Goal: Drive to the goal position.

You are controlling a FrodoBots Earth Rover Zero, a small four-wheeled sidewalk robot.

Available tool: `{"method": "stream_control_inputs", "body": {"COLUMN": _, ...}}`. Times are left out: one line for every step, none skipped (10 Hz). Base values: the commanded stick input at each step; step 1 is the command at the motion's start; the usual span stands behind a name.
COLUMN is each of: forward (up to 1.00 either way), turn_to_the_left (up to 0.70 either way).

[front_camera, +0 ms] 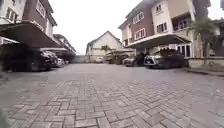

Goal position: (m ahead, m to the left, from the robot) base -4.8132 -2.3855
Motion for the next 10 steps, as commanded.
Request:
{"method": "stream_control_inputs", "body": {"forward": 0.70, "turn_to_the_left": 0.00}}
{"method": "stream_control_inputs", "body": {"forward": 0.70, "turn_to_the_left": 0.00}}
{"method": "stream_control_inputs", "body": {"forward": 0.70, "turn_to_the_left": 0.00}}
{"method": "stream_control_inputs", "body": {"forward": 0.70, "turn_to_the_left": 0.04}}
{"method": "stream_control_inputs", "body": {"forward": 0.70, "turn_to_the_left": 0.10}}
{"method": "stream_control_inputs", "body": {"forward": 0.70, "turn_to_the_left": 0.16}}
{"method": "stream_control_inputs", "body": {"forward": 0.70, "turn_to_the_left": 0.22}}
{"method": "stream_control_inputs", "body": {"forward": 0.70, "turn_to_the_left": 0.28}}
{"method": "stream_control_inputs", "body": {"forward": 0.70, "turn_to_the_left": 0.34}}
{"method": "stream_control_inputs", "body": {"forward": 0.70, "turn_to_the_left": 0.35}}
